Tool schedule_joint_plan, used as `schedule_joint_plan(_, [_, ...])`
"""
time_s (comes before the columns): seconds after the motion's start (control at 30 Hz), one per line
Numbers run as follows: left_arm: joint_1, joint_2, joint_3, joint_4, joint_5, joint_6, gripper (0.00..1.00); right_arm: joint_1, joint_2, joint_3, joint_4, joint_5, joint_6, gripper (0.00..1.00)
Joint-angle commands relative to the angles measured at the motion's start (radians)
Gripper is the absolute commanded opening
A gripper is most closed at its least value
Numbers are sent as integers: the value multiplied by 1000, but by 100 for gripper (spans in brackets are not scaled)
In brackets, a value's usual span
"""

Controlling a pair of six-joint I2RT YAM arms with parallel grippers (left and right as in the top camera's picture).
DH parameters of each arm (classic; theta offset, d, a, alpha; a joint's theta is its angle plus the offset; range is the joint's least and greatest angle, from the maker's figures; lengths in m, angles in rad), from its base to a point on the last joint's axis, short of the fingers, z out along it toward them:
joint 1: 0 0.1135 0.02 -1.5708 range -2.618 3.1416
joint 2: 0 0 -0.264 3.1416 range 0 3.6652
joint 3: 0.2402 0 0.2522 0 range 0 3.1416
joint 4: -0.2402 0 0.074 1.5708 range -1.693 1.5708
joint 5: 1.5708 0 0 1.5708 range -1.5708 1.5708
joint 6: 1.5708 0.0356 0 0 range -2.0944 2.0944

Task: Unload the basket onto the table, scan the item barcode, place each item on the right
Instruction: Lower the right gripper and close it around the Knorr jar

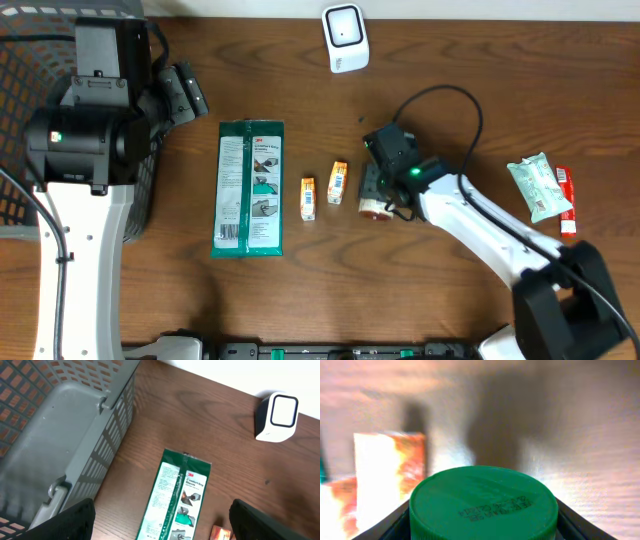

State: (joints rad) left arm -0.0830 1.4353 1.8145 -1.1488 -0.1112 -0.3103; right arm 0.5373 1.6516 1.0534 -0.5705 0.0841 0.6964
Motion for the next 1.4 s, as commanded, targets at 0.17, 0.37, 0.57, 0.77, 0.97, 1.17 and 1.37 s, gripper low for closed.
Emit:
schedule_joint_plan(0.17, [3, 3, 0, -3, -5, 9, 86, 20, -60, 29, 1, 150, -92, 57])
schedule_joint_plan(0.37, [3, 3, 0, -3, -5, 9, 86, 21, -30, 27, -27, 152, -112, 59])
schedule_joint_plan(0.57, [3, 3, 0, -3, -5, 9, 86, 21, 24, 23, -40, 151, -224, 58])
schedule_joint_plan(0.77, [3, 3, 0, -3, -5, 9, 86, 21, 93, 23, -82, 129, -224, 56])
schedule_joint_plan(0.97, [3, 3, 0, -3, -5, 9, 86, 20, 129, 23, -76, 117, -224, 56])
schedule_joint_plan(1.17, [3, 3, 0, -3, -5, 9, 86, 19, 127, 29, -75, 116, -267, 89])
schedule_joint_plan(1.37, [3, 3, 0, -3, -5, 9, 86, -23, 125, 157, -216, 63, -302, 99])
